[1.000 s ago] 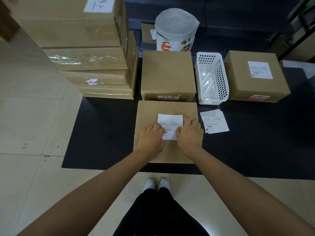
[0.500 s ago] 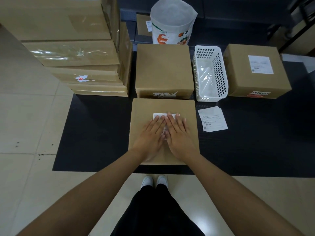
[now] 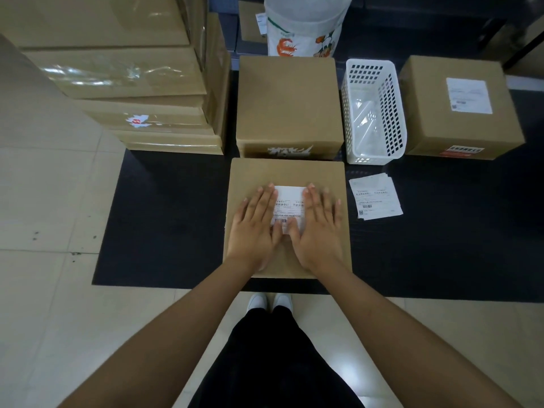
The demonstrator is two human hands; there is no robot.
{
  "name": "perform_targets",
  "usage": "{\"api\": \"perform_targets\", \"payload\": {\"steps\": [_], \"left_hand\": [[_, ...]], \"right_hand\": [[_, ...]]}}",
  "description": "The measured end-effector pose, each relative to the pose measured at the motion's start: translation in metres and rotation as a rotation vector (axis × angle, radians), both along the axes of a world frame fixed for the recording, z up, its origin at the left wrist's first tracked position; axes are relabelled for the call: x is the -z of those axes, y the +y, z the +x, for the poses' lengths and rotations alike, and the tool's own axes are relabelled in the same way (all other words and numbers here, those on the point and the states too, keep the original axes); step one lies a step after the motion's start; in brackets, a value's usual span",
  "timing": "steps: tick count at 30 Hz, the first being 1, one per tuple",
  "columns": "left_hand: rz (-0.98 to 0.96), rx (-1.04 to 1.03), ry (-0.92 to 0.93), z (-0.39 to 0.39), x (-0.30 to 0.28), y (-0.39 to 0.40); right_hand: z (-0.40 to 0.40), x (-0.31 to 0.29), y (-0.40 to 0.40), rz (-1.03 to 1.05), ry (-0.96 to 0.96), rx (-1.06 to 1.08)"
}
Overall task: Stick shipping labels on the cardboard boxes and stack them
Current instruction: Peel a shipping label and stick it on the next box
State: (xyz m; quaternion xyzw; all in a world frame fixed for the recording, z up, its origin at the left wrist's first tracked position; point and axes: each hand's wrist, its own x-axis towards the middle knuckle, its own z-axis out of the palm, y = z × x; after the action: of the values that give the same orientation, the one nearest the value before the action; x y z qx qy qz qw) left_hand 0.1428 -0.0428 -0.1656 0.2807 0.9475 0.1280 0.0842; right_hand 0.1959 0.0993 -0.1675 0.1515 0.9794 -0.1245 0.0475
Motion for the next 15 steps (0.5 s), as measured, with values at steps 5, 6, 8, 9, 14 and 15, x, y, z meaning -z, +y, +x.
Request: {"api": "perform_targets", "payload": {"steps": [5,6,8,9,14,15], "left_hand": [[-0.001,-0.182,0.017,0.003,0.002,0.005],[-0.017,-0.195,0.019,0.003,0.003,0.005],[-0.007,-0.178,0.040,0.001,0.002,0.003],[-0.007,-0.116,0.051,0.000,0.001,0.003],[-0.084,0.223,0.057,-0.014,-0.002,0.004],[-0.085,0.222,0.044,-0.018,-0.001,0.004]], "right_hand": [[0.001,-0.001,-0.004,0.053,-0.041,0.106],[0.002,-0.002,-0.004,0.052,-0.031,0.141],[0.003,-0.004,-0.003,0.049,0.005,0.150],[0.004,-0.006,-0.002,0.051,0.023,0.077],[-0.008,-0.006,0.012,0.016,-0.006,-0.307],[-0.009,-0.005,0.016,0.021,-0.014,-0.310]]}}
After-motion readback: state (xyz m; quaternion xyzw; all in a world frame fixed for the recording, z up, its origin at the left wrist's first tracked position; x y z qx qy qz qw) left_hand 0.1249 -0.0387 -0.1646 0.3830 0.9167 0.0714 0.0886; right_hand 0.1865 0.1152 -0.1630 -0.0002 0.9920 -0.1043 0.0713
